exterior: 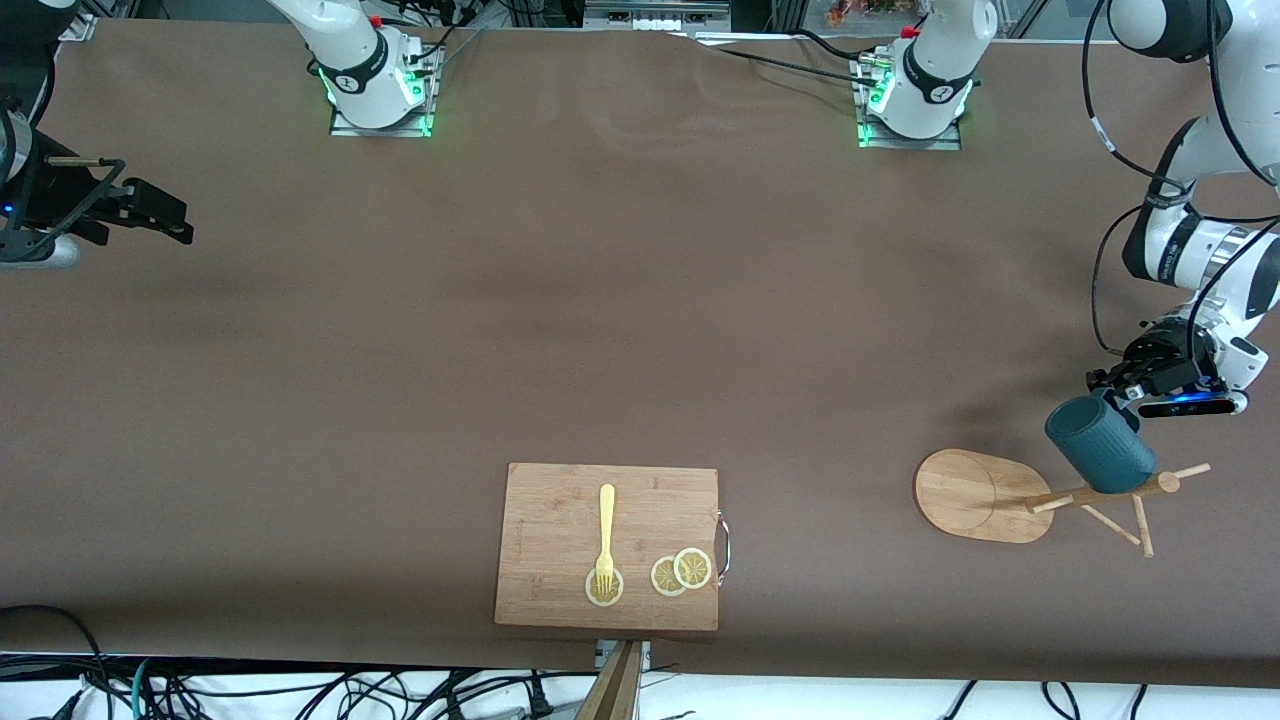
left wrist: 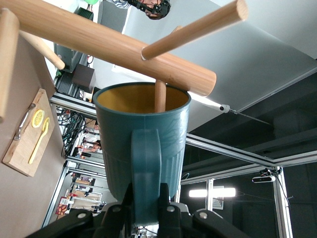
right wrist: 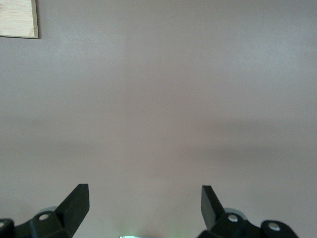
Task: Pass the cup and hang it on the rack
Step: 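Lower the mug handle onto a rack peg and open the left gripper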
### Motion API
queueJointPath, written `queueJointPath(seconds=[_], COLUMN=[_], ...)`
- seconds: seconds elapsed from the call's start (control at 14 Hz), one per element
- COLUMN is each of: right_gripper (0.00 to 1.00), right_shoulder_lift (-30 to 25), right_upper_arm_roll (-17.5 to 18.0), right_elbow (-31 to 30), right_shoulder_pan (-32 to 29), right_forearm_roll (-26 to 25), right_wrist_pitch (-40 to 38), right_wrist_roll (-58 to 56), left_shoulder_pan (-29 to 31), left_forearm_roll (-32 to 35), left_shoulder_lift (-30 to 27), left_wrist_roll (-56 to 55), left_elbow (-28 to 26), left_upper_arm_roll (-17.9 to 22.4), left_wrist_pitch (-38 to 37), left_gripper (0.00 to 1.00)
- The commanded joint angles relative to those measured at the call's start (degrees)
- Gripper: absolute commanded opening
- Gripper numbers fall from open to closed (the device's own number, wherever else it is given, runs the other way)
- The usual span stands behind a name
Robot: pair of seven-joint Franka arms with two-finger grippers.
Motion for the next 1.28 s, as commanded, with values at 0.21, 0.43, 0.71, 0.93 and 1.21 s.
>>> queueJointPath(seconds=[0.21,0.43,0.71,0.93,1.21], right_gripper=[1.0,1.0,1.0,1.0,1.0], right_shoulder_lift=[-0.1,-0.1,-0.1,-0.1,-0.1], right_upper_arm_roll=[0.0,0.0,0.0,0.0,0.0], right_elbow=[1.0,1.0,1.0,1.0,1.0], right_shoulder_pan=[0.2,0.2,0.2,0.2,0.2], right_forearm_roll=[0.2,0.2,0.2,0.2,0.2], right_wrist_pitch=[-1.4,-1.4,-1.3,-1.3,-1.3], right_wrist_roll=[0.8,0.8,0.8,0.8,0.8], left_shoulder_pan=[0.1,0.3,0.5,1.6,2.1], left_forearm_roll=[-3.1,-2.7,0.2,7.8,21.4], left_shoulder_lift=[3.6,3.6,3.6,3.0,0.5], left_wrist_roll=[0.8,2.4,4.0,7.0,9.1], left_elbow=[2.5,2.5,2.0,1.9,1.7], left_upper_arm_roll=[-0.2,-0.2,-0.1,0.3,2.3], left_wrist_pitch=[-0.5,-0.5,-0.8,-0.8,-1.1], left_gripper=[0.39,0.55,1.0,1.0,1.0])
